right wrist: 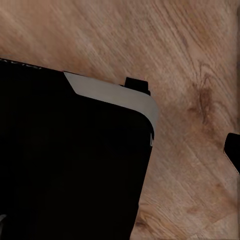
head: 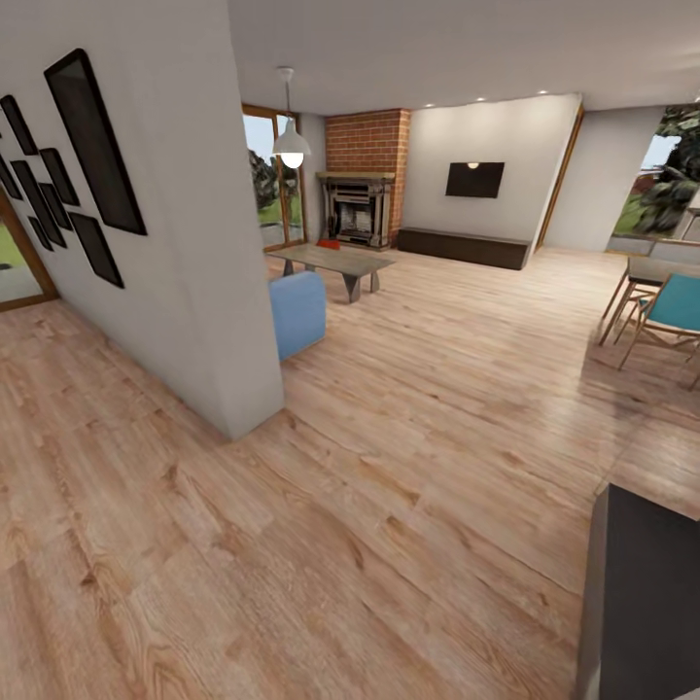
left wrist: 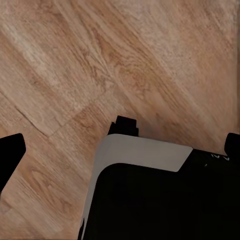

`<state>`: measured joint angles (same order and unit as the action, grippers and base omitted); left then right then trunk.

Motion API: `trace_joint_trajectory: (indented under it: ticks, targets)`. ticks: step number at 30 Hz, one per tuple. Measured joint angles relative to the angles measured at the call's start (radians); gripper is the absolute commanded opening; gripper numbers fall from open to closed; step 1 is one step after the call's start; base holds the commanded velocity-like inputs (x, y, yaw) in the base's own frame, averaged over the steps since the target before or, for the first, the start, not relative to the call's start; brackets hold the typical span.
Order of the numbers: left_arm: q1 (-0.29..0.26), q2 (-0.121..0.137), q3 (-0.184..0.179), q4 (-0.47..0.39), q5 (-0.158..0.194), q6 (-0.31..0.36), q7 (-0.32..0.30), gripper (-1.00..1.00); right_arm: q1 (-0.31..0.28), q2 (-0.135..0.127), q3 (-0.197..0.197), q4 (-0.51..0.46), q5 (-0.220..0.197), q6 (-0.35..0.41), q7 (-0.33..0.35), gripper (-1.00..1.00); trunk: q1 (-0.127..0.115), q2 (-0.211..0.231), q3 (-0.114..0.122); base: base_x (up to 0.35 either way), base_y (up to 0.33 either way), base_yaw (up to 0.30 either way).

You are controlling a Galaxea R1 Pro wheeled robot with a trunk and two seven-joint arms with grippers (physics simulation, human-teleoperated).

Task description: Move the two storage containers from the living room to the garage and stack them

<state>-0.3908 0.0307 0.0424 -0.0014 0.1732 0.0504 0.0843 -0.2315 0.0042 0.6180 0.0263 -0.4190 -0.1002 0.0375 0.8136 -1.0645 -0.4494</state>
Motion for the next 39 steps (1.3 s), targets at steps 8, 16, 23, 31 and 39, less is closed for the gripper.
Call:
trace_joint_trajectory:
  ticks: [8, 16, 23, 31, 39]
  targets:
    - [0.000, 0.000, 0.000, 0.000, 0.000, 0.000, 0.000, 1.00, 0.001, 0.000, 0.000, 0.000, 0.000, 0.000, 0.000, 1.00, 0.000, 0.000, 0.000, 0.322, 0.000, 0.000]
    - [0.000, 0.000, 0.000, 0.000, 0.000, 0.000, 0.000, 1.00, 0.001, 0.000, 0.000, 0.000, 0.000, 0.001, 0.000, 1.00, 0.000, 0.000, 0.000, 0.322, 0.000, 0.000]
    - [0.000, 0.001, 0.000, 0.000, 0.000, 0.000, 0.000, 1.00, 0.001, 0.001, 0.000, 0.000, 0.000, 0.001, 0.000, 1.00, 0.000, 0.000, 0.000, 0.322, 0.000, -0.119]
    - [0.000, 0.001, 0.000, 0.000, 0.000, 0.000, 0.000, 1.00, 0.000, 0.001, 0.000, 0.000, 0.000, 0.001, 0.000, 1.00, 0.000, 0.000, 0.000, 0.322, 0.000, -0.241]
    - [0.000, 0.001, 0.000, 0.000, 0.000, 0.000, 0.000, 1.00, 0.001, 0.001, 0.000, 0.000, 0.000, 0.001, 0.000, 1.00, 0.000, 0.000, 0.000, 0.322, 0.000, -0.246]
